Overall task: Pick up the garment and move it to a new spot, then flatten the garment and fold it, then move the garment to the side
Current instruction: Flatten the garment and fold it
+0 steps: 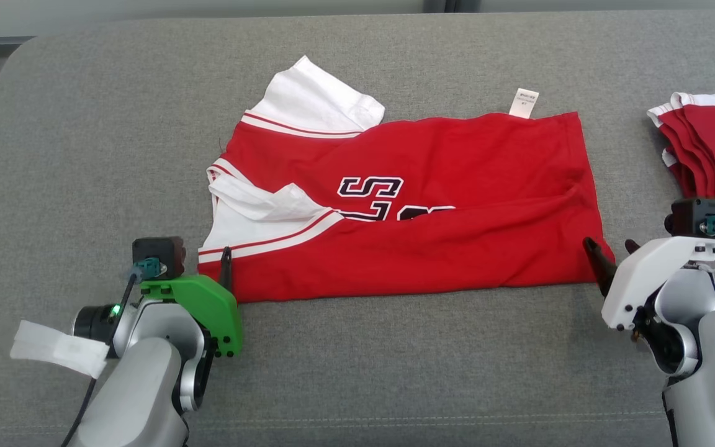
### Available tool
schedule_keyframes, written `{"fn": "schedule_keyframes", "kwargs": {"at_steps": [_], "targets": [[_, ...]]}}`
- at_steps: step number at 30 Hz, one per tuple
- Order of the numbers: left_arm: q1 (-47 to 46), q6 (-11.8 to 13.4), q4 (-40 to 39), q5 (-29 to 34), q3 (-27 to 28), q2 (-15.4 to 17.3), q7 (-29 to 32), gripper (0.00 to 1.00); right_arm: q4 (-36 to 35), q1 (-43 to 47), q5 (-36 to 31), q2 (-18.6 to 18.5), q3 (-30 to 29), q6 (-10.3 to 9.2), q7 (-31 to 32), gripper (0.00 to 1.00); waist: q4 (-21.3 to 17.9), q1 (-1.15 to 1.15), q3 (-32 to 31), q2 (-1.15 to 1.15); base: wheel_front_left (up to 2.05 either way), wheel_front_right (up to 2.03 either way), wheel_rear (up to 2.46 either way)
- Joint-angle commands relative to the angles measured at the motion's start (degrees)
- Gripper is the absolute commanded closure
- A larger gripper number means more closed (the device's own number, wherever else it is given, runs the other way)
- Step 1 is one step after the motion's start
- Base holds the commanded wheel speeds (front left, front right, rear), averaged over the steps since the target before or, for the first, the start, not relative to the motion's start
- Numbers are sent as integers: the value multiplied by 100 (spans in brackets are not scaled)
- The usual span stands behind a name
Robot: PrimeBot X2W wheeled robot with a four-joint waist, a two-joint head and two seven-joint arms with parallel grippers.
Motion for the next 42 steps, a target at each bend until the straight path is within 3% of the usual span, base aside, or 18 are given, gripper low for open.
{"fn": "schedule_keyframes", "kwargs": {"at_steps": [1, 8, 33, 34, 35, 36, 37, 39, 42], "targets": [[85, 47, -29, 24, -10, 65, 35, 0, -34, 107, -40, 32, -16, -3, -19, 0, -1, 0, 7, 0, 0, 0, 0], [318, 278, -144, 177, -180, 168, 278, 0, -37, 320, -226, 196, -125, -3, -87, 0, 9, 0, 93, 0, 0, 0, 0], [538, 534, -669, 78, -366, 370, 1146, 0, 158, -12, -424, 231, -96, -3, 197, 0, 41, 0, 157, 0, 0, 0, 0], [552, 552, -703, 67, -369, 378, 1171, 20, 162, -19, -412, 228, -76, -3, 209, 12, 44, 0, 159, 0, 0, 0, 0], [580, 563, -734, 46, -371, 383, 1201, 60, 155, -26, -399, 225, -75, -3, 212, 30, 45, 0, 161, 0, 0, 0, 0], [604, 572, -764, 42, -375, 393, 1209, 100, 152, -29, -391, 222, -74, -3, 211, 69, 44, 0, 162, 0, 0, 0, 0], [631, 570, -783, 29, -381, 403, 1237, 100, 150, -22, -395, 215, -53, -3, 223, 85, 43, 0, 158, 0, 0, 0, 0], [680, 580, -813, 4, -390, 414, 1263, 100, 136, -2, -379, 212, -37, -3, 214, 100, 40, 0, 147, 0, 0, 0, 0], [742, 602, -852, -28, -382, 431, 1242, 100, 68, 80, -338, 193, 7, -3, 153, 100, 26, 0, 99, 0, 0, 0, 0]]}}
